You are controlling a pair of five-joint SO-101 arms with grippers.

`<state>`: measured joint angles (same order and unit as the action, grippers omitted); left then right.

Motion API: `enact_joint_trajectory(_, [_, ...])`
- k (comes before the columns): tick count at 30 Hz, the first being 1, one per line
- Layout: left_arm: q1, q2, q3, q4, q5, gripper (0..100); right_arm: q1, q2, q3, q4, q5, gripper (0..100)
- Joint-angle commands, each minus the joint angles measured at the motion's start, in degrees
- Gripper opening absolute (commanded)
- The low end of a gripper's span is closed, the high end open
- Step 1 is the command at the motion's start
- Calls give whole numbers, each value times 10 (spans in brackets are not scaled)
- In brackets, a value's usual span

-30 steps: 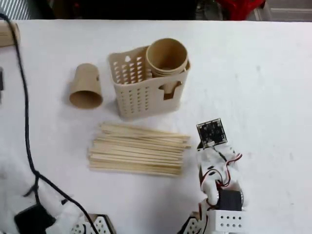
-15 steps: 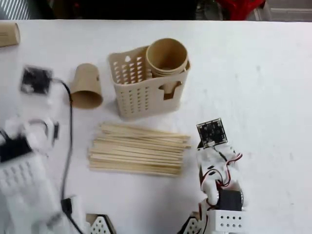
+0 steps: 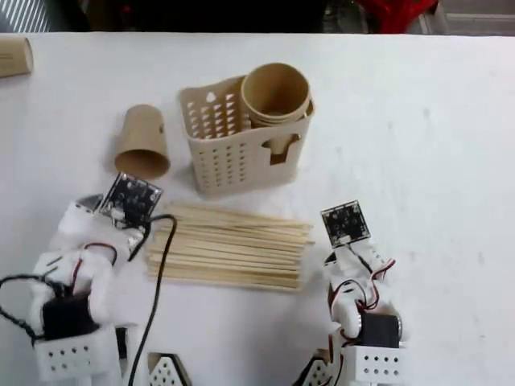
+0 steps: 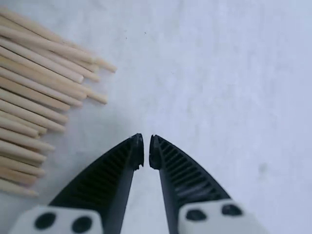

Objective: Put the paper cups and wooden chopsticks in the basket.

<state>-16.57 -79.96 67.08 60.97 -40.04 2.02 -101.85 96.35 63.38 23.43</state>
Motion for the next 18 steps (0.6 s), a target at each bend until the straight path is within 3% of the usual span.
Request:
enact_joint_trajectory(1, [-12,77,-35,-76,-18,320,15,-2,5,3,5,45])
enact_joint_trajectory(11, [-24,384,-132,-247,-13,317,13,-2,5,4,5,42])
enact_joint_trajectory(18, [-46,593,-262,-308,-13,317,14,0,5,4,5,42])
